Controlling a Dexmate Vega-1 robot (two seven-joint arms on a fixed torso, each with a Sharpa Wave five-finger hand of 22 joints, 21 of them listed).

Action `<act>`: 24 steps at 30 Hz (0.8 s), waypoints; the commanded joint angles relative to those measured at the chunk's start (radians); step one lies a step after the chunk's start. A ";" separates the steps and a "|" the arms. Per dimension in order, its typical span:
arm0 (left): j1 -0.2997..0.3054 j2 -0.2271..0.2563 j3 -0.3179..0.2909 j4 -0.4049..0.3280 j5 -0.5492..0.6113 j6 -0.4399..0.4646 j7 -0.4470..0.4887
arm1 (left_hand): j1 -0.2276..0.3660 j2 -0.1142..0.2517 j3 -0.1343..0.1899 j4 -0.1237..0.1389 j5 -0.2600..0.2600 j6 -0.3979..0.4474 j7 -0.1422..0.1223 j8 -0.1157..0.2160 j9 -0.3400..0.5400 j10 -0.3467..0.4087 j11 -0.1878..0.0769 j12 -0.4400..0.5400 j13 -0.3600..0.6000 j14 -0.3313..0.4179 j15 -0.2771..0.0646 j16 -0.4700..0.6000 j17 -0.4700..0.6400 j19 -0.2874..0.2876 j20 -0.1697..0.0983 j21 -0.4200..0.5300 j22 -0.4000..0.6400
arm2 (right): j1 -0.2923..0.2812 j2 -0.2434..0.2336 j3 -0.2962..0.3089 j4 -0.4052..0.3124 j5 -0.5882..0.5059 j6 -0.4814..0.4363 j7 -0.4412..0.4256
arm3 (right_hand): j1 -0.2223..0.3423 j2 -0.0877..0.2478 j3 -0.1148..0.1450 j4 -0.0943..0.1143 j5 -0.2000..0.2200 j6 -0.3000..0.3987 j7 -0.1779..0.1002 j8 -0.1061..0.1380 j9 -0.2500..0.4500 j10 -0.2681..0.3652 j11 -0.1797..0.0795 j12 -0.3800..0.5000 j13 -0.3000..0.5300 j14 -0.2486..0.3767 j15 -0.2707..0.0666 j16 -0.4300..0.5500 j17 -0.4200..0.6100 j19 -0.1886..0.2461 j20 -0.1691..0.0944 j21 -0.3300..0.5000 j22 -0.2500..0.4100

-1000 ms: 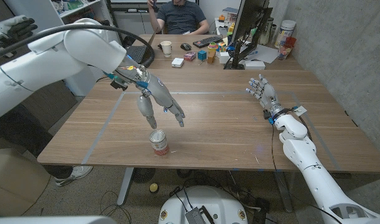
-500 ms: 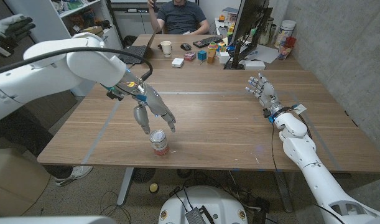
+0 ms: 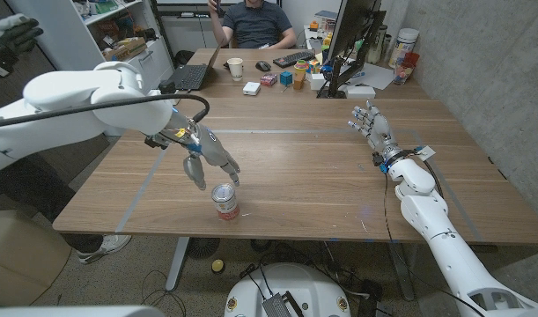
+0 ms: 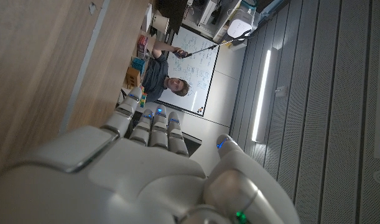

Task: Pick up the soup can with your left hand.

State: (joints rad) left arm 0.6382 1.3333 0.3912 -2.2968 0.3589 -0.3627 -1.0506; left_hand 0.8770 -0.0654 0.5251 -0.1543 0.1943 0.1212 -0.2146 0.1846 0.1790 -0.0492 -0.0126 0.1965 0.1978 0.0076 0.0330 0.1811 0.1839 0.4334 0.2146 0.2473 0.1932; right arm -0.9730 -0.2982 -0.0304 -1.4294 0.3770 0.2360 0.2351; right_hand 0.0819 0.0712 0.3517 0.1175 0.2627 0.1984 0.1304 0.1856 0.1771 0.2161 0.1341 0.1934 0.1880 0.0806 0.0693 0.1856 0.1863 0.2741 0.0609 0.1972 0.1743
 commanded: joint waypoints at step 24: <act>0.194 0.034 -0.063 0.015 0.094 0.009 0.171 | 0.018 0.013 -0.039 0.009 0.000 -0.011 -0.005 0.004 0.006 -0.014 -0.007 0.008 0.003 -0.005 -0.015 0.011 0.005 0.017 0.001 0.001 0.004 | -0.036 -0.034 -0.008 -0.058 0.003 -0.003 -0.011 | -0.004 -0.005 -0.006 -0.004 0.011 0.006 0.009 0.005 0.003 0.014 0.003 0.007 0.005 0.011 0.008 0.007 0.000 0.006 0.006 0.006 0.002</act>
State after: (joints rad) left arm 0.7801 1.3664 0.3323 -2.2825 0.4266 -0.3716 -0.9097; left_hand 0.8862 -0.0562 0.4907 -0.1476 0.1943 0.1175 -0.2185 0.1846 0.1788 -0.0545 -0.0178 0.1965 0.1977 0.0017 0.0268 0.1853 0.1838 0.4410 0.2146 0.2473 0.1930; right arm -1.0003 -0.3250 -0.0382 -1.4795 0.3740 0.2353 0.2171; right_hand 0.0820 0.0714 0.3464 0.1146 0.2664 0.1984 0.1304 0.1856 0.1772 0.2201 0.1379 0.1934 0.1880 0.0862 0.0749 0.1856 0.1864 0.2740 0.0609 0.1972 0.1743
